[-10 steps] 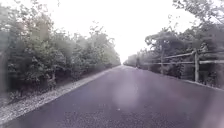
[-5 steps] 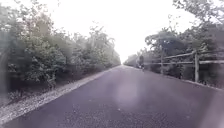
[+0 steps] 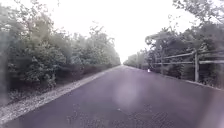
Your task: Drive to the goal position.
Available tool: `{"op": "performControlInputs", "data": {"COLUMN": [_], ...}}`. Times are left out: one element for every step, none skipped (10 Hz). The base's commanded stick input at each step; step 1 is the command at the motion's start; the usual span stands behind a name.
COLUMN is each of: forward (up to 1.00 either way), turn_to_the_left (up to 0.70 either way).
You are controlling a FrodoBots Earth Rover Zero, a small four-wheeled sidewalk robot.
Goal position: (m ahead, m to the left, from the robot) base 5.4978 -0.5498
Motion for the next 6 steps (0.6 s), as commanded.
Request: {"op": "performControlInputs", "data": {"forward": [1.0, 1.0, 1.0, 1.0, 1.0, 1.0], "turn_to_the_left": [-0.31, -0.37, -0.32, -0.18, -0.04, 0.0]}}
